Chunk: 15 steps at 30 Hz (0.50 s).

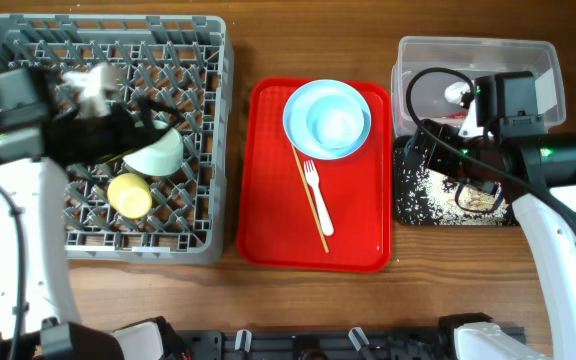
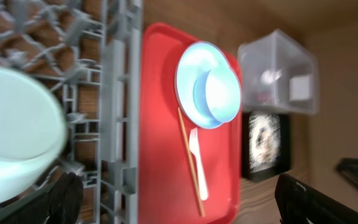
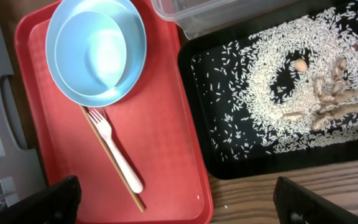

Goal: Sort waste into correct bins and load items into the dishwasher rack
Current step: 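Release the green bowl in the rack and withdraw the left gripper, then grasp the rim of the light-blue bowl on the plate with the left gripper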

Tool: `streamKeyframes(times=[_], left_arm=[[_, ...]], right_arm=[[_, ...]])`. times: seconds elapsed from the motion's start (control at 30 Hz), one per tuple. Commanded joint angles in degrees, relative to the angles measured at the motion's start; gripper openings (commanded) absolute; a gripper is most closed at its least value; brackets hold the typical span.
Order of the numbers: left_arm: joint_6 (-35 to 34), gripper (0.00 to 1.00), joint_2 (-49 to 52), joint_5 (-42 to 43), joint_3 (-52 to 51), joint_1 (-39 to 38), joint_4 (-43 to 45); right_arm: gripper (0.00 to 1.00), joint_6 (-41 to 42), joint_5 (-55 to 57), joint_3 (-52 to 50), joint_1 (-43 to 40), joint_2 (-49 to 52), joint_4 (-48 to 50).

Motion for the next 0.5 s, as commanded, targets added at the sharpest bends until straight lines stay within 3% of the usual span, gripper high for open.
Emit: streamKeyframes(times=[0.0,0.23,0.47], left_arm=[[-5.46,1.00,-1.05,-12.59,1.62,-10.75,2.82],[-9.49,1.00,1.22,-28.17,1.64,-30.10,13.75],[-8.81,1.00,8.15,-31.10,1.64,-40.96,28.11]], right_arm=[[1.00,3.52,3.72,1.09,-0.37,0.02,-1.75],[1.00,7.69,10.99,1.09,-4.94,0.02,-5.99],[1.00,5.99,10.34,1.09,-9.31,0.02,-6.34]])
